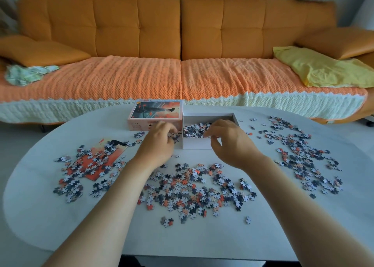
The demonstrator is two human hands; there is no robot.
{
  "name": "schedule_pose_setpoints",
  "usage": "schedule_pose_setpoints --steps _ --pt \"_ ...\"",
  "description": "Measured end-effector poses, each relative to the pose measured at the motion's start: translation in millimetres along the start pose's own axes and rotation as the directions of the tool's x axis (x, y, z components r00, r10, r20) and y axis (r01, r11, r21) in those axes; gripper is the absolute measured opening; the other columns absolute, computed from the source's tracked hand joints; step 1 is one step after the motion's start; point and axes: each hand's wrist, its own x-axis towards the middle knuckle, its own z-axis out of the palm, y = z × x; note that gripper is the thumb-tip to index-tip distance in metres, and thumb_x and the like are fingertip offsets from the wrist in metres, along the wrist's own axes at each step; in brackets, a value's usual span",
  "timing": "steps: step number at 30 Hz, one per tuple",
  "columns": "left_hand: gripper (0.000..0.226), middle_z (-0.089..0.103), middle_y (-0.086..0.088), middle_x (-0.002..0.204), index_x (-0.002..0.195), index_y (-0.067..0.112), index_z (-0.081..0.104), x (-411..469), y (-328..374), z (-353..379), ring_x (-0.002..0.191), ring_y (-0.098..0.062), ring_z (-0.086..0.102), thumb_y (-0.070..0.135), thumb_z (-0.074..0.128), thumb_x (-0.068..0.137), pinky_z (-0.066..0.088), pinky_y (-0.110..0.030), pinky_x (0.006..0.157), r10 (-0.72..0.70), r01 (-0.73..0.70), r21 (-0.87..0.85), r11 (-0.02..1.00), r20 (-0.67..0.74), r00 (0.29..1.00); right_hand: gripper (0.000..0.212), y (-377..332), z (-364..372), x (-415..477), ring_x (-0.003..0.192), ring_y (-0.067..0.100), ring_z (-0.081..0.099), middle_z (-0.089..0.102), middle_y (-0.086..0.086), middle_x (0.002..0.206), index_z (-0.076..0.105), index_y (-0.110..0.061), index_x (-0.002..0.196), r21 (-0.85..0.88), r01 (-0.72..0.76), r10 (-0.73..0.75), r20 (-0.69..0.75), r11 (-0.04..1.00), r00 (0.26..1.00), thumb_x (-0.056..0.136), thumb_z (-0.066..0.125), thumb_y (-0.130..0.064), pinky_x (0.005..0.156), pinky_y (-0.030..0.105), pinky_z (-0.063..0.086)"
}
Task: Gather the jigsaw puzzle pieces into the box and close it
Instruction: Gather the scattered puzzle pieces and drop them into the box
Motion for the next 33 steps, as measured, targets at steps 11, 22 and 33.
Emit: schedule_pose_setpoints --steps 11,22,33 --pt "0.070 0.014 0.018 0.159 0.152 0.034 0.025 -60 7 -14 0.145 -0.004 0.010 0.062 0.047 0.091 0.014 -0.039 0.117 -0.055 0.040 0.042 0.998 0.471 0.880 0.036 -11 12 -70 0.122 0.018 0.048 0.055 -0.005 0.132 0.058 -0.028 0.129 -0.128 -0.193 0.214 0.180 0.973 0.960 0.095 0.049 -0.040 0.104 0.034 0.040" --pt "0.126 -0.019 0.017 0.158 0.148 0.043 -0.020 -104 11 0 0.147 -0.013 -0.013 0.096 0.046 0.056 0.000 -0.046 0.118 0.180 -0.308 0.157 0.938 0.536 0.824 0.078 -31 7 -117 0.146 0.008 -0.017 -0.012 -0.008 0.161 -0.004 -0.034 0.154 -0.177 -0.271 0.320 0.386 0.946 0.865 0.090 0.018 -0.073 0.118 0.029 -0.010" --pt "0.095 0.017 0.008 0.160 0.155 0.025 0.018 -75 39 32 0.146 -0.008 0.011 0.076 0.049 0.081 0.013 -0.034 0.121 0.261 -0.296 0.047 0.954 0.355 0.898 0.035 -48 18 -80 0.133 0.014 0.042 0.054 -0.001 0.140 0.058 -0.017 0.131 0.222 -0.436 0.411 0.151 0.872 0.899 0.103 0.041 -0.026 0.103 0.013 0.023"
